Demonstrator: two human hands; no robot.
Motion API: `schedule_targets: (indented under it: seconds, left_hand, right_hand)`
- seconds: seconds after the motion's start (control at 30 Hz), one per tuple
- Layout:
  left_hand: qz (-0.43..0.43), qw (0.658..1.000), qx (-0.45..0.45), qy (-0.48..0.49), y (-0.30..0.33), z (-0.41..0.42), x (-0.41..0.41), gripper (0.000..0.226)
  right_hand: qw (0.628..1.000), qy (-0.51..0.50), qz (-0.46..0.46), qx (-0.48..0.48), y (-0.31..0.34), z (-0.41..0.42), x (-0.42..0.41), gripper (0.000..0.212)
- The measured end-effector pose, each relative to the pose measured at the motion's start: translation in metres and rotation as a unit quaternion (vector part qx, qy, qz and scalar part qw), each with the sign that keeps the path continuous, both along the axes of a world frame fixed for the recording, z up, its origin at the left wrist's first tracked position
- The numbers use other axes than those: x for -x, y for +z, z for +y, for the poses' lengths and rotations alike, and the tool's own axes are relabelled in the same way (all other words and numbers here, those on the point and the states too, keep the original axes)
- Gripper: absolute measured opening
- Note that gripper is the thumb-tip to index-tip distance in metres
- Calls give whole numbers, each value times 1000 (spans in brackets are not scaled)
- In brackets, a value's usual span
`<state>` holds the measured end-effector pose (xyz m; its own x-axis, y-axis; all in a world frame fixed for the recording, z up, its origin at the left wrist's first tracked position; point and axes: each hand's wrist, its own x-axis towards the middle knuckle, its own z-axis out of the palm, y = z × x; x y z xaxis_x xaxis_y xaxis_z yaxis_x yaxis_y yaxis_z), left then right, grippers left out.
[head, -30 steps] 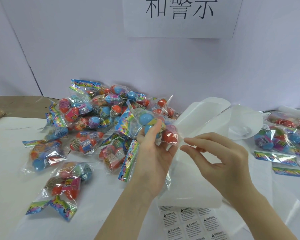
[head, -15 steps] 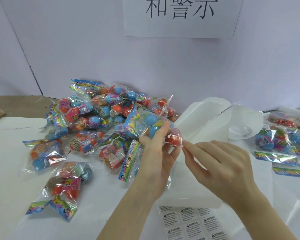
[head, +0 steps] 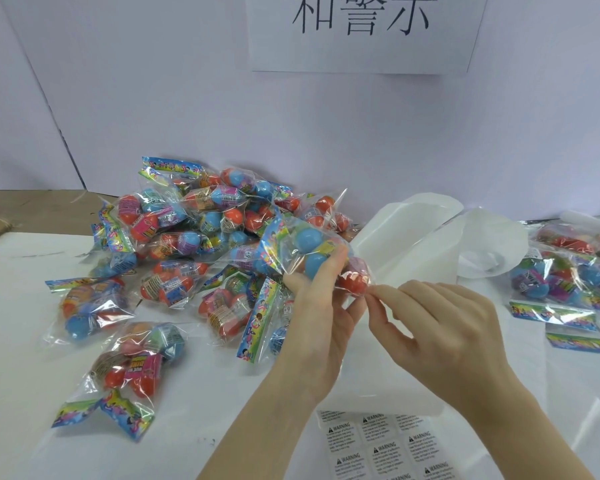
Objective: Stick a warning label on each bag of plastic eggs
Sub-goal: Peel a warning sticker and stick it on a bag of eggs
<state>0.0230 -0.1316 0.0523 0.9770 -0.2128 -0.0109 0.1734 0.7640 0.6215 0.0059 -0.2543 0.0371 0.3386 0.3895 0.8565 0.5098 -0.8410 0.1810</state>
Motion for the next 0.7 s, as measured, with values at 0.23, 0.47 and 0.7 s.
schedule_targets:
  seconds: [0.23,0.47,0.7]
  left_hand:
    - [-27,998,-56,11,-3,4,-1,56]
    - [-56,995,-82,6,-4,10,-3,57]
    - [-64,994,-90,4,-4,10,-2,76]
  right_hand:
    - [997,-5,37,-64,2,3,-2,23]
    - [994,-12,61,-91,1,4,-1,25]
    - [992,-19,73,-104,1,5,0,24]
